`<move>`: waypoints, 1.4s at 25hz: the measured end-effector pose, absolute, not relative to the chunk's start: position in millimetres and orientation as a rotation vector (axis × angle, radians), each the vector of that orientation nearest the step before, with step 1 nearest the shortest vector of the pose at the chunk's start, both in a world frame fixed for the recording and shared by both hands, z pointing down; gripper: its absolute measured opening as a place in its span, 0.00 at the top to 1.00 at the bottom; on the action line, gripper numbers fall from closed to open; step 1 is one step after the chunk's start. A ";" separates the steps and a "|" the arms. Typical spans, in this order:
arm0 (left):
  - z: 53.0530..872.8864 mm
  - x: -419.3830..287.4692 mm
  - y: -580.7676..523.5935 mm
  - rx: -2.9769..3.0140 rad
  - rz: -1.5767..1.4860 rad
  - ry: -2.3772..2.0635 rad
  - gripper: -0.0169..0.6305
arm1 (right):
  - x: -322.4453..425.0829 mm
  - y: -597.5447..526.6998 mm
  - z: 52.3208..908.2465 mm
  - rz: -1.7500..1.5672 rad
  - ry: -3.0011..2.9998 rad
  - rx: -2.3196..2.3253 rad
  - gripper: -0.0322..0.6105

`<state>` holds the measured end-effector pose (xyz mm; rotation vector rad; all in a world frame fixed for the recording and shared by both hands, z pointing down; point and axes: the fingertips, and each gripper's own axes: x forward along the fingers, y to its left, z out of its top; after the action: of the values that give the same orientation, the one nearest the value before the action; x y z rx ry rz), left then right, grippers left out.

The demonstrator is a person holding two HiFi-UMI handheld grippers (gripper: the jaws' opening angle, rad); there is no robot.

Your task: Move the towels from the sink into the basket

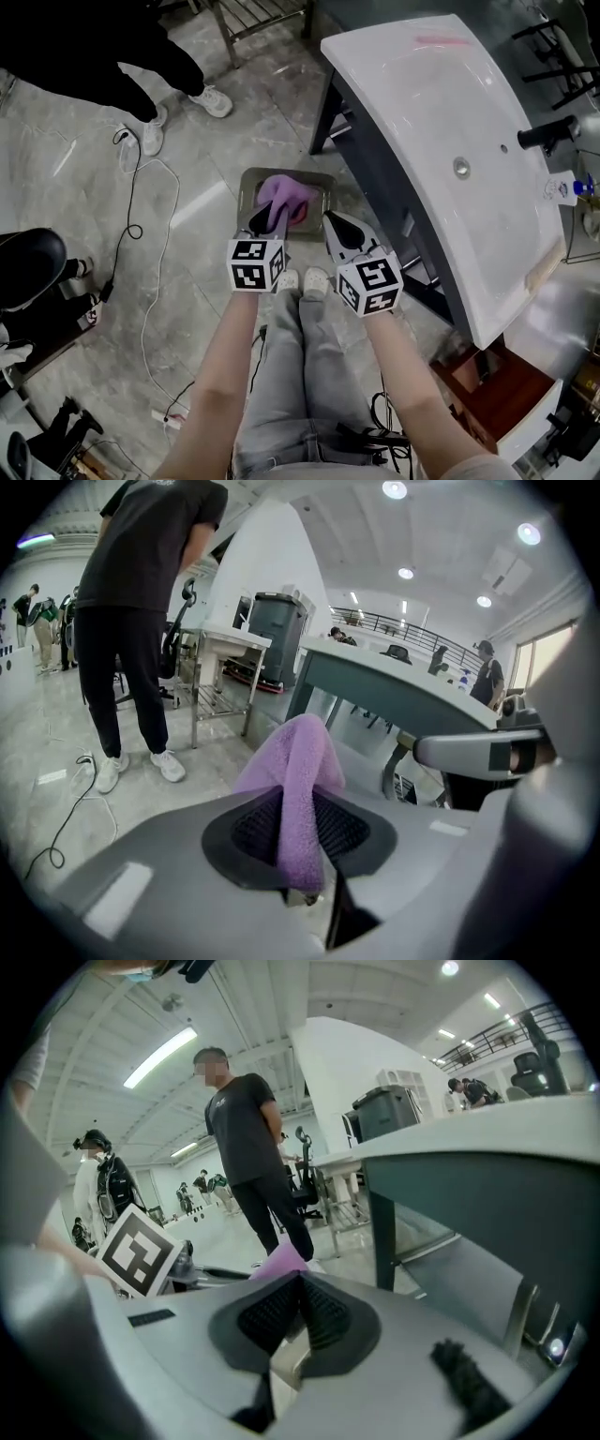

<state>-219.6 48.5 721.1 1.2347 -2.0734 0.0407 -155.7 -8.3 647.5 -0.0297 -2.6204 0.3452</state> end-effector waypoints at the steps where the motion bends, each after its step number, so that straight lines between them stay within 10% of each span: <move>1: 730.2 -218.8 48.9 1.230 0.044 -2.059 0.84 | -155.7 -7.3 653.1 0.350 -2.615 -0.030 0.92; 25: 874.6 -232.8 26.1 1.195 0.061 -1.855 0.62 | -144.9 -21.2 745.8 0.432 -2.496 0.086 0.92; 35: 857.8 -227.9 20.7 1.215 0.089 -1.843 0.70 | -155.1 -27.4 730.8 0.434 -2.514 0.079 0.92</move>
<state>-227.9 20.7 857.8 1.2154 -1.8431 0.0893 -155.1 -27.4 730.8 0.0789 -2.5135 0.4336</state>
